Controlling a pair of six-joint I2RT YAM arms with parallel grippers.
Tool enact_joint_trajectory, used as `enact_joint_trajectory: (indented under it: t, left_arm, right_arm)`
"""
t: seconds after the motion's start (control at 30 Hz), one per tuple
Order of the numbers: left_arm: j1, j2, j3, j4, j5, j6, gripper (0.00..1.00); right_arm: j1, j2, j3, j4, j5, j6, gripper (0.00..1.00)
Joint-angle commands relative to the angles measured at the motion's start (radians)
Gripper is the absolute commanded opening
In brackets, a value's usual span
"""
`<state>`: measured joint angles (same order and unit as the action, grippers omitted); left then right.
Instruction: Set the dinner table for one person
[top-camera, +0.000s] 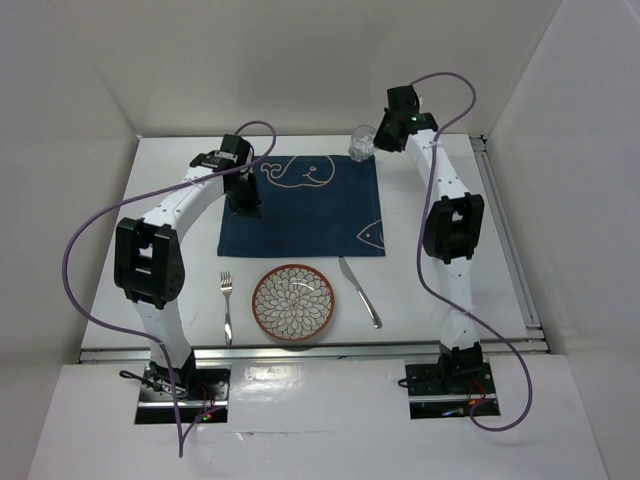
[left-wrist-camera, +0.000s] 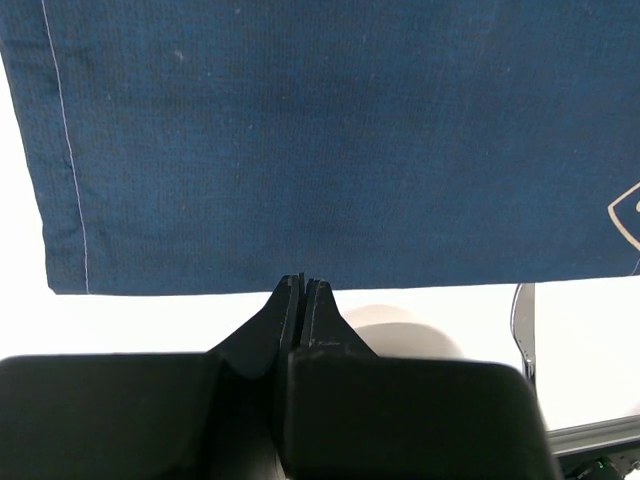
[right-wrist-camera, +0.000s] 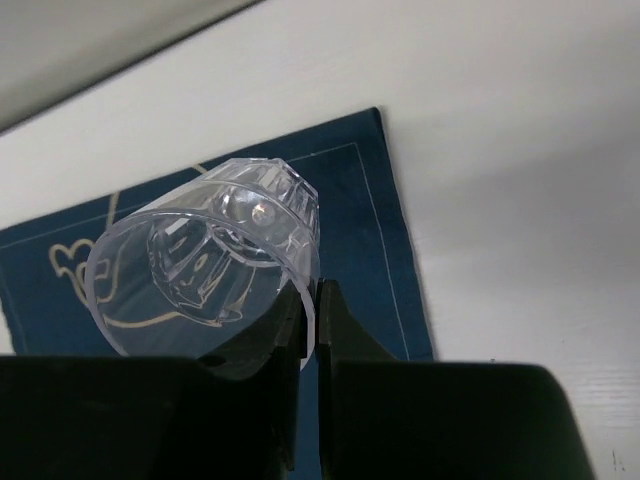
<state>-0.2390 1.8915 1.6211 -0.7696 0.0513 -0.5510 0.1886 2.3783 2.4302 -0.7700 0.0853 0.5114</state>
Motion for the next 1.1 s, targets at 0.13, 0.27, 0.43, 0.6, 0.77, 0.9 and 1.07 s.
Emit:
enact_joint_trajectory:
  t: [0.13,0.27,0.43,0.6,0.77,0.9,1.07]
  left_arm:
    - [-0.003,-0.017,-0.017,-0.003,0.021,0.011,0.0]
    - [-0.003,-0.008,-0.017,-0.003,0.012,0.02,0.0]
    - [-0.003,0.001,-0.017,-0.003,0.012,0.02,0.0]
    - [-0.003,-0.009,-0.026,-0.013,0.012,0.02,0.03]
    - [-0.003,-0.049,-0.026,-0.022,0.002,0.029,0.24]
    - [-0.003,-0.1,-0.026,-0.052,-0.01,0.051,0.47]
    - [-0.003,-0.183,-0.027,-0.063,-0.031,0.062,0.67]
  right_arm:
    - [0.006,0.062,0.061,0.015,-0.002,0.003,0.0]
    - [0.006,0.096,0.061,0.024,-0.002,0.003,0.0]
    - [0.006,0.128,0.061,0.057,0.03,0.012,0.0]
    - [0.006,0.139,0.061,0.057,0.03,0.012,0.0]
    - [0.006,0.139,0.041,0.083,0.001,0.021,0.11]
    - [0.006,0.108,0.05,0.104,-0.021,0.042,0.47]
    - [0.006,0.032,0.05,0.123,-0.039,0.042,0.84]
